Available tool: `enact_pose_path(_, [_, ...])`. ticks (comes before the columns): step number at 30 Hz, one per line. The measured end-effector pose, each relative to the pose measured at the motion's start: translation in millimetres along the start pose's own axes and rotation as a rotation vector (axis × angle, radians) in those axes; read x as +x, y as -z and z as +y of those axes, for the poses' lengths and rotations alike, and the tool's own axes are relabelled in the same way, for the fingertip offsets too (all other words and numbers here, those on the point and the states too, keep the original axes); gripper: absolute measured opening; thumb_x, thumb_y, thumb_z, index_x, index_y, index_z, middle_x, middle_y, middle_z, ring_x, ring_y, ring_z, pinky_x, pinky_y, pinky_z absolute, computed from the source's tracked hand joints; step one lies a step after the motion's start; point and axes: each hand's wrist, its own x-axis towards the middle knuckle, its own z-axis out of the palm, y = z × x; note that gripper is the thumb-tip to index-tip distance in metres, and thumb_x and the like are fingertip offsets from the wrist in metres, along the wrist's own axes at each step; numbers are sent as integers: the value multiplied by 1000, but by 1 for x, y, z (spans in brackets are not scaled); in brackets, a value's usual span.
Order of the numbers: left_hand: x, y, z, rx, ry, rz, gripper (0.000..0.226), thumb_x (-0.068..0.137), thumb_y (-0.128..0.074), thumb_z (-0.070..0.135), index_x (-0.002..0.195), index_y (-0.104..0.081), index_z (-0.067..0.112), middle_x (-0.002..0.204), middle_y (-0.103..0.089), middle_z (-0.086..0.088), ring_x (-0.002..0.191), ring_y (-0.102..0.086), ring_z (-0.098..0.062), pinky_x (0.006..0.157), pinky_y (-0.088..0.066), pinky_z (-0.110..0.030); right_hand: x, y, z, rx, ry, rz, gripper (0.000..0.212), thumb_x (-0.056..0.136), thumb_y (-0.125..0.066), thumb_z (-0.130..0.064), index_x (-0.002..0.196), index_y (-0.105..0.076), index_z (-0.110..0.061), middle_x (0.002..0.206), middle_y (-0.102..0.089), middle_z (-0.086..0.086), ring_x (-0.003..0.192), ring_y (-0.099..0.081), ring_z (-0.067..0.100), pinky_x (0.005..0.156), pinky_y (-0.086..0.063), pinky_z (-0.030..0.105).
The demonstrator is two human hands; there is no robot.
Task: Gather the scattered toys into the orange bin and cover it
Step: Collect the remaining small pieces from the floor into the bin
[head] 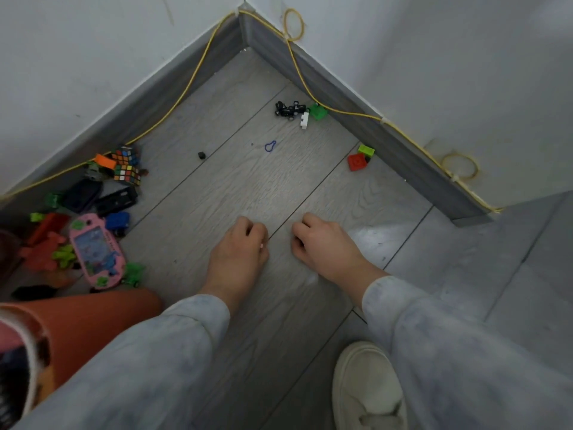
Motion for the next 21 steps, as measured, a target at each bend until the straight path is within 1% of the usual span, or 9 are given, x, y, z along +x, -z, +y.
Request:
enact_pose_path(3, [-4, 4, 3, -91, 73, -79, 4, 83, -62, 10, 80, -59, 12, 88, -53, -10, 71, -54, -31, 60, -45, -36, -9, 9, -3, 64, -84, -52, 12, 85, -64, -15, 78, -58, -7, 81, -52, 9, 56, -54, 29, 50, -50, 39])
enact_pose_path(5, [-8, 10, 5, -166, 189, -93, 11, 82, -60, 4, 74, -59, 12, 84, -55, -10, 73, -53, -29, 64, -40, -33, -16, 18, -4, 83, -128, -67, 9, 83, -64, -13, 77, -61, -6, 82, -53, 10, 58, -55, 29, 53, -53, 42])
enact_pose_path(6, [-10, 14, 5, -200, 265, -85, 14, 81, -60, 3, 71, -58, 14, 82, -56, -9, 74, -52, -28, 66, -38, -32, -19, 24, -5, 89, -149, -75, 8, 83, -64, -11, 78, -62, -6, 84, -54, 10, 59, -55, 29, 54, -53, 42])
enact_pose_path(8, [-18, 30, 5, -243, 395, -56, 17, 82, -60, 5, 68, -58, 14, 78, -61, -9, 75, -55, -26, 68, -41, -33, -25, 42, -9, 102, -189, -98, 5, 84, -63, -10, 81, -65, -6, 89, -54, 11, 63, -56, 30, 59, -53, 40])
enact_pose_path(11, [-31, 61, 13, -276, 512, -54, 16, 87, -59, 10, 72, -61, 11, 73, -61, -4, 69, -55, -20, 65, -37, -27, -31, 70, -20, 85, -234, -138, 8, 86, -61, -10, 90, -67, -7, 93, -59, 12, 76, -60, 32, 68, -49, 35])
enact_pose_path(13, [-35, 81, 23, -324, 542, -53, 17, 87, -58, 11, 70, -57, 14, 67, -57, 0, 67, -54, -20, 64, -35, -25, -31, 88, -30, 67, -269, -159, 13, 88, -58, -10, 96, -68, -7, 93, -64, 12, 83, -61, 30, 71, -46, 32])
enact_pose_path(16, [-40, 118, 42, -384, 536, -35, 20, 85, -61, 22, 67, -54, 16, 63, -56, 2, 64, -55, -21, 64, -35, -25, -27, 120, -55, 85, -289, -135, 19, 89, -56, -11, 101, -70, -9, 93, -68, 10, 88, -63, 28, 75, -46, 30])
enact_pose_path(19, [-48, 164, 57, -409, 523, 2, 27, 86, -57, 30, 65, -53, 14, 61, -56, 1, 61, -52, -16, 61, -34, -27, -14, 153, -89, 142, -258, -64, 23, 86, -58, -12, 102, -74, -12, 96, -72, 9, 93, -66, 27, 81, -51, 33])
enact_pose_path(21, [-57, 191, 62, -419, 501, 39, 30, 88, -54, 32, 65, -51, 14, 59, -55, 3, 60, -52, -16, 60, -38, -30, -4, 173, -117, 143, -214, -39, 26, 86, -59, -15, 107, -74, -15, 102, -74, 6, 98, -66, 25, 86, -50, 32])
